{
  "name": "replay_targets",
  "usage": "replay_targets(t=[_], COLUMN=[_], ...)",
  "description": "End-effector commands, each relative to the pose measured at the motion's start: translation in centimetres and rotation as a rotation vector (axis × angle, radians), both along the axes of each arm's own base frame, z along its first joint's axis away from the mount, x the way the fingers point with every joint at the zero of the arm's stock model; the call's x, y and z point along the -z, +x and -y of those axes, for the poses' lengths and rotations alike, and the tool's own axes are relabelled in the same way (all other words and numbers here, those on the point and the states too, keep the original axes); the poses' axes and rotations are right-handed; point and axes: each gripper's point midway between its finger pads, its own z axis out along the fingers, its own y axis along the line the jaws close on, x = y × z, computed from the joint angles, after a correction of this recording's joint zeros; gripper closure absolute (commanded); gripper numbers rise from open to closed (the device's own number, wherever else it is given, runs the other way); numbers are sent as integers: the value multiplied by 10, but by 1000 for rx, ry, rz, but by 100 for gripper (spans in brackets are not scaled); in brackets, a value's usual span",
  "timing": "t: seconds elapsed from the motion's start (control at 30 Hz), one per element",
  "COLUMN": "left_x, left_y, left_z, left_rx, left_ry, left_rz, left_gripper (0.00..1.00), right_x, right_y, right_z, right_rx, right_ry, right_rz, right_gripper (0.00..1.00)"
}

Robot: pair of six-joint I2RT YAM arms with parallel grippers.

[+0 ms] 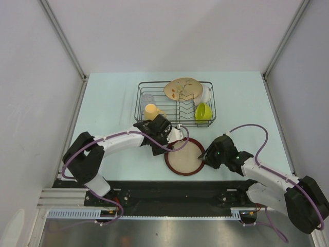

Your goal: Load the mixed dishes into the dish rack

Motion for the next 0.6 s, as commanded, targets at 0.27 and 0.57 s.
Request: replay_targets(t=[0.27,0.57], left_x=[-1,11], left_y=[5,-40], left_z=[17,25], left_rx=[158,420], left_ry=[16,70], left_rz=[58,-57], left_gripper=[0,0], right_x=[0,0], right_y=[19,22], right_z=[-1,2], right_rx=[135,152], right_ry=[34,34], right_rz=[46,56], right_gripper=[55,55])
